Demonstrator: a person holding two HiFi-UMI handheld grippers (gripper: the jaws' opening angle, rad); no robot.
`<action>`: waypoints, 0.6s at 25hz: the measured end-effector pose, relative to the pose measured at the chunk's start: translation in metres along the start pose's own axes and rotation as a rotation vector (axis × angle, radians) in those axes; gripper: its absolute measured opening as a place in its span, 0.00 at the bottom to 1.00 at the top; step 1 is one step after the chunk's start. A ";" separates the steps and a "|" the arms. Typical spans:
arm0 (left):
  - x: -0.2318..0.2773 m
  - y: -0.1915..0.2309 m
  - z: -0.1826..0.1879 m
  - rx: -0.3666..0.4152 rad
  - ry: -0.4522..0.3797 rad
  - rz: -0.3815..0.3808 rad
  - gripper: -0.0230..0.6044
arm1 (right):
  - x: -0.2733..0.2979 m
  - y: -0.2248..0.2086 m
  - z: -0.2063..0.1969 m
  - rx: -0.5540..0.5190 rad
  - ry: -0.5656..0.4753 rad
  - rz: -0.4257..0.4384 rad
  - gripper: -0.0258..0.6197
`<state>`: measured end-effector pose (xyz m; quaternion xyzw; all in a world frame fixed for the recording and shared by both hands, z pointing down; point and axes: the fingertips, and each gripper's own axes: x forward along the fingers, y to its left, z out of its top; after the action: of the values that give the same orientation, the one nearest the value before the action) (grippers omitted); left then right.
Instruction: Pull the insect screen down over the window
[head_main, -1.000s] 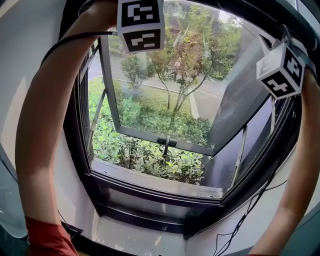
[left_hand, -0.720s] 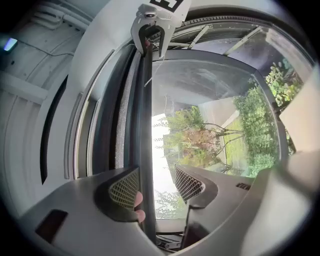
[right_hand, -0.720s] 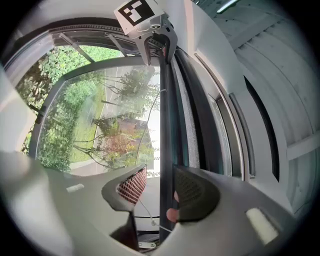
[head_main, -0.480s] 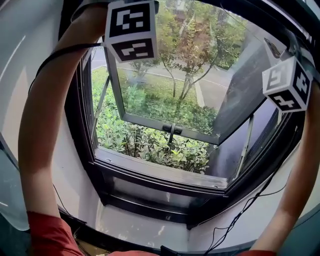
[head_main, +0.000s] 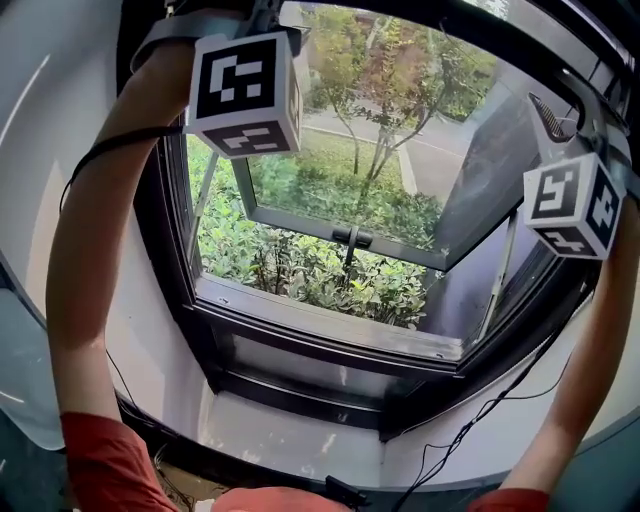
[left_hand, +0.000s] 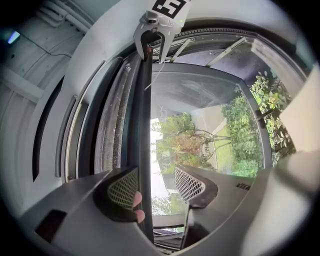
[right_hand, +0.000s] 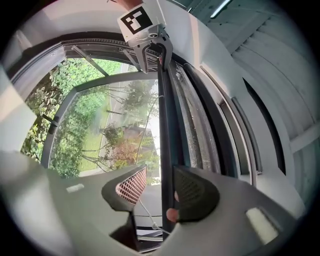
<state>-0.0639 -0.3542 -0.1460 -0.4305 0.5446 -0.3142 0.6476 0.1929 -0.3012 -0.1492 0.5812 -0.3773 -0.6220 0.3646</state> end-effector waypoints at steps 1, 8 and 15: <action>-0.003 -0.005 0.000 -0.004 -0.001 -0.002 0.40 | -0.003 0.005 0.001 0.003 -0.004 0.003 0.32; -0.021 -0.037 0.003 -0.013 -0.024 -0.013 0.40 | -0.022 0.038 0.003 0.042 -0.037 0.028 0.32; -0.041 -0.071 0.005 -0.016 -0.031 -0.049 0.39 | -0.042 0.072 0.005 0.067 -0.058 0.060 0.32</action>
<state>-0.0627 -0.3480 -0.0642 -0.4537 0.5264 -0.3186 0.6446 0.1917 -0.2954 -0.0661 0.5632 -0.4256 -0.6143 0.3526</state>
